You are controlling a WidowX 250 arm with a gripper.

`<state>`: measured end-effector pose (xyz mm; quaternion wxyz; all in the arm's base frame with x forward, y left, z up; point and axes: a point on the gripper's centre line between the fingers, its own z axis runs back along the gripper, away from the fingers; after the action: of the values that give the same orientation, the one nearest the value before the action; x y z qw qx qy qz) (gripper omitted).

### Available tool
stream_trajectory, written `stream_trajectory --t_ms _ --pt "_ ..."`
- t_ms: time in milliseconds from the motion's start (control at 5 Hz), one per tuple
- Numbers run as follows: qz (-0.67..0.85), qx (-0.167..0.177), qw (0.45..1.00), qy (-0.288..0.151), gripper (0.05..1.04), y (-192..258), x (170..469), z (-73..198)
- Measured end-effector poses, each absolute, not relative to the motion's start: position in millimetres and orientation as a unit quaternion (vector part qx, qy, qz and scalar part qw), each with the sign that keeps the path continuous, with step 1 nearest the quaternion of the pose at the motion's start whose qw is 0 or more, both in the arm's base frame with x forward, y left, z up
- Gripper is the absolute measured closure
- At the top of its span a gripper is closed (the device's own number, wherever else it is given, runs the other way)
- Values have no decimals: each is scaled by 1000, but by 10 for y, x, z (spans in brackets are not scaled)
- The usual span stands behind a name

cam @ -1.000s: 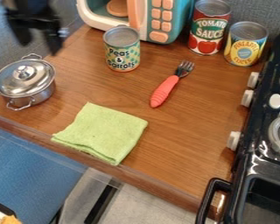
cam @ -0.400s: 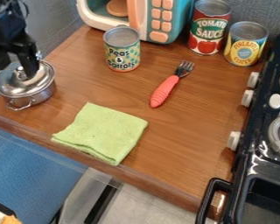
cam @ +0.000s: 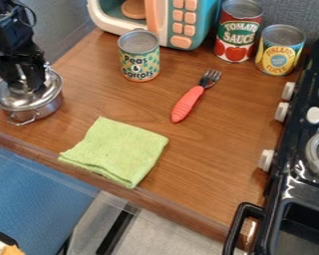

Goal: Place the pot lid next to the cloth

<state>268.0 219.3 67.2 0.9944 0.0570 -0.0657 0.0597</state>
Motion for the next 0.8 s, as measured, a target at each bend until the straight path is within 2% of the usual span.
stream_trajectory --t_ms 200,400,600,800 --pt "61 60 994 -62 632 2210 2669 685" --pt "57 52 995 -62 794 2179 2672 692" --pt "47 45 996 -66 794 2025 2692 885" --pt "13 50 992 -115 794 1673 2778 1283"
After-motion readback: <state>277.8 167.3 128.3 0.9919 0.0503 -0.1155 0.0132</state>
